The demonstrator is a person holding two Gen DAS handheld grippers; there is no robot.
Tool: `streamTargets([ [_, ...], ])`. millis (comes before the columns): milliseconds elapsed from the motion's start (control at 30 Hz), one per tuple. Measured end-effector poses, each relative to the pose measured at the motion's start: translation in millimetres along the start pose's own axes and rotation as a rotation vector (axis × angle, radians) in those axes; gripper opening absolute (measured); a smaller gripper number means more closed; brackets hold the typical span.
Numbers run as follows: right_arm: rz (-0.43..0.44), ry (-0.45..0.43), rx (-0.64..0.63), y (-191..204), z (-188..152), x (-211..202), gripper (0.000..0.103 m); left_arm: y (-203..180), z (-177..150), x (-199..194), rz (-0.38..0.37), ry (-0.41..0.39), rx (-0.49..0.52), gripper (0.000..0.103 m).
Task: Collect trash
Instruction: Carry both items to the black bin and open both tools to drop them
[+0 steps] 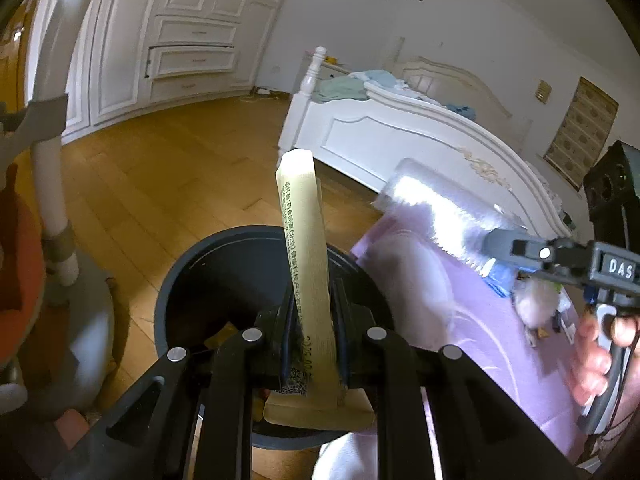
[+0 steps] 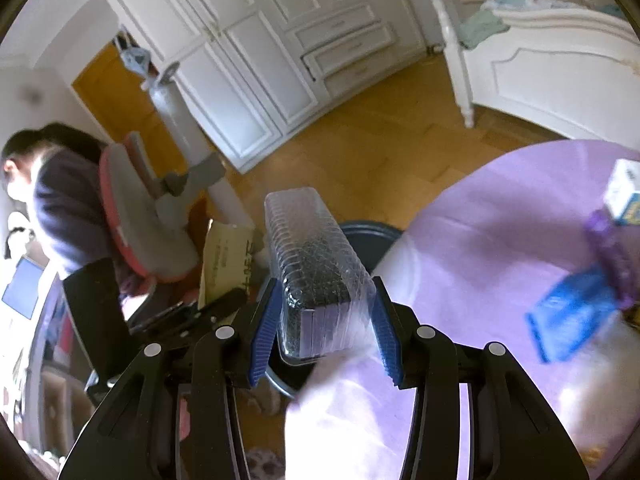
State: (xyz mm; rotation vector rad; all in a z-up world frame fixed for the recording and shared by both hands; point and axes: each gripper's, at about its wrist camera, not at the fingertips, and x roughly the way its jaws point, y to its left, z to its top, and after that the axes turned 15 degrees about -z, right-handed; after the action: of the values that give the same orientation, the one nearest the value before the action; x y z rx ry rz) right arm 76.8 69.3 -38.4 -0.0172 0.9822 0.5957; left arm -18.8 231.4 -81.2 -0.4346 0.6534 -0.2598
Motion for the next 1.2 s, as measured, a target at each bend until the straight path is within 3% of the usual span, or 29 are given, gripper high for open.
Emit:
streamTargets([
  [367, -0.017, 0.05, 0.028, 14, 3, 52, 0.045, 23, 0, 12, 0.007, 0.033, -0.033, 0.018],
  [967, 0.019, 0.071, 0.053, 14, 8, 73, 0.049, 32, 3, 26, 0.024, 0.074, -0.052, 0.022],
  [1033, 0.026, 0.072, 0.069, 12, 8, 72, 0.059, 31, 2, 27, 0.027, 0.084, -0.051, 0.03],
  [1067, 0.027, 0.063, 0.084, 9, 8, 70, 0.068, 29, 2, 27, 0.028, 0.086, -0.05, 0.045],
  [1100, 0.029, 0.057, 0.095, 7, 9, 68, 0.072, 27, 2, 26, 0.03, 0.08, -0.045, 0.061],
  [1200, 0.043, 0.047, 0.124, -1, 9, 62, 0.072, 16, 2, 21, 0.031, 0.056, -0.014, 0.071],
])
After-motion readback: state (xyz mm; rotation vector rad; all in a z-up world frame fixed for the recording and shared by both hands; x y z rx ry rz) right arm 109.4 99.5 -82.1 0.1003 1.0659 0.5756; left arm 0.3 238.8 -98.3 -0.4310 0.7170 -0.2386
